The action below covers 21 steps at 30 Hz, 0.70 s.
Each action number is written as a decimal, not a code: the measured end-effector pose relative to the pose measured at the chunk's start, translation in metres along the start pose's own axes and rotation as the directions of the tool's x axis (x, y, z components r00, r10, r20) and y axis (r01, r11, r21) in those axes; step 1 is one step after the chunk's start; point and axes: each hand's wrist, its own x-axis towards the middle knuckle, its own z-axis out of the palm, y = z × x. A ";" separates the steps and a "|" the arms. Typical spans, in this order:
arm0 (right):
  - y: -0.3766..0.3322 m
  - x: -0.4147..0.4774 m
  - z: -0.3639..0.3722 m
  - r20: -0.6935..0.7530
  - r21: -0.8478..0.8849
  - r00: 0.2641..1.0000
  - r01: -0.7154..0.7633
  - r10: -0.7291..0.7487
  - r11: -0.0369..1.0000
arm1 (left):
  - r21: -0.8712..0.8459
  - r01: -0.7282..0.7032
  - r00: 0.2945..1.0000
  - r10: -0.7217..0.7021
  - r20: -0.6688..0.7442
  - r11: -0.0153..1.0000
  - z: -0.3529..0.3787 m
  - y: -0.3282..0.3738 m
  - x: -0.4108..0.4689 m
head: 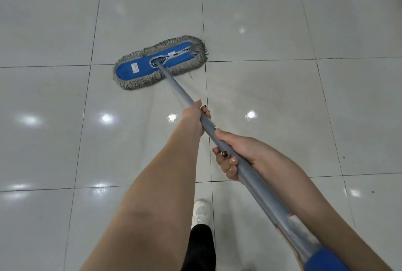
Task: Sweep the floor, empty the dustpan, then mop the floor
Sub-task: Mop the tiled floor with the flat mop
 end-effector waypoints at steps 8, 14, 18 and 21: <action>0.085 -0.016 -0.030 0.045 0.076 0.999 0.024 -0.028 0.997 | 0.160 0.040 0.999 -0.038 -0.014 0.986 -0.027 -0.063 -0.039; 0.171 -0.062 -0.077 0.027 0.051 0.999 0.018 -0.019 0.999 | 0.194 0.074 0.996 -0.081 0.032 0.978 -0.045 -0.155 -0.090; 0.240 -0.101 -0.116 -0.019 0.007 1.000 0.020 -0.020 1.000 | 0.231 0.090 0.993 -0.106 0.059 0.969 -0.056 -0.231 -0.135; 0.289 -0.135 -0.143 -0.042 -0.043 0.999 0.014 -0.016 0.999 | 0.248 0.111 0.988 -0.133 0.074 0.962 -0.063 -0.287 -0.170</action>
